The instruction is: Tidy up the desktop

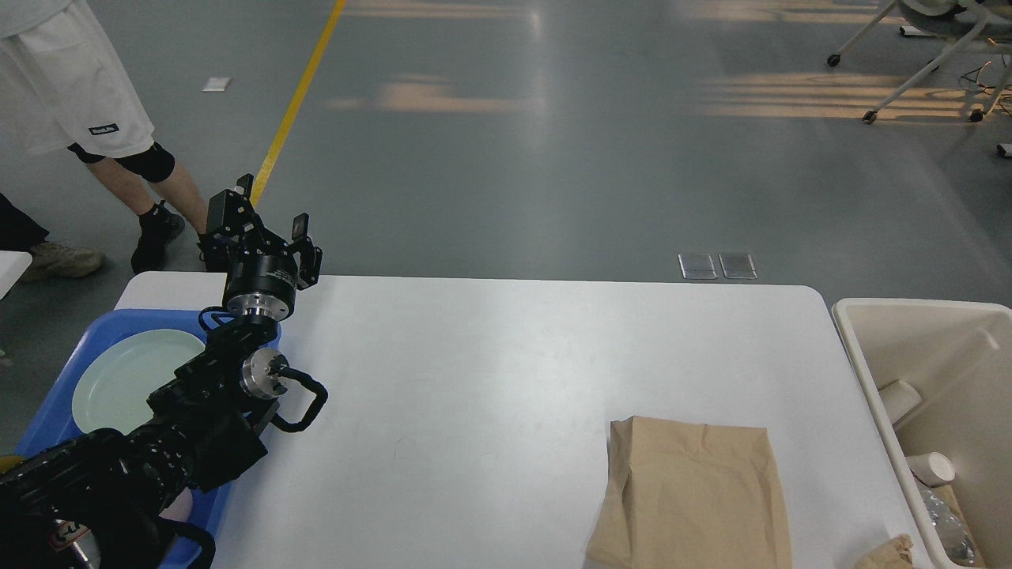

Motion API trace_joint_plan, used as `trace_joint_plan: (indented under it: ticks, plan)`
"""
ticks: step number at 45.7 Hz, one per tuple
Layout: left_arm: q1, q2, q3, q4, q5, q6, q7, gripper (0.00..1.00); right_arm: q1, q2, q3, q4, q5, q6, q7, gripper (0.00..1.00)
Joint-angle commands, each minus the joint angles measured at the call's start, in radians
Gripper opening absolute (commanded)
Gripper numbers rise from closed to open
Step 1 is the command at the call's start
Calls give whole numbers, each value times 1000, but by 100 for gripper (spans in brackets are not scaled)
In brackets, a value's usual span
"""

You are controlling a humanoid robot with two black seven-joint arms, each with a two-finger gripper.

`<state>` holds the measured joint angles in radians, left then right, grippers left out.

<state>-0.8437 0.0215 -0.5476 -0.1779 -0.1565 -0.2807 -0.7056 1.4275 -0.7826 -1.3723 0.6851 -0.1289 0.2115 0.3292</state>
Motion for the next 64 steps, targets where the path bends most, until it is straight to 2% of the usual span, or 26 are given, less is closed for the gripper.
trace_joint_plan:
  ticks: [1,9,13,14,17,31,42,48,54,64]
  plan:
    - [0,0,0,0,0,0,0,96,91,11,-46,5,-37,104,-1,100]
    - [0,0,0,0,0,0,0,96,215,51,-165,28,-100,273,-1,100]
    - [0,0,0,0,0,0,0,96,263,68,-203,34,-139,385,-1,100]
    - [0,0,0,0,0,0,0,96,290,74,-208,36,-168,451,-1,100]
    - [0,0,0,0,0,0,0,96,332,75,-208,36,-193,520,-1,100]
    - [0,0,0,0,0,0,0,96,456,132,-211,36,-245,748,-1,100]
    - [0,0,0,0,0,0,0,96,519,186,-209,39,-242,748,-3,100]
    - [0,0,0,0,0,0,0,96,528,206,-209,105,-247,748,-3,100]
    - [0,0,0,0,0,0,0,96,530,200,-211,178,-249,748,-4,100]
    - [0,0,0,0,0,0,0,96,499,151,-214,208,-250,748,-4,100]
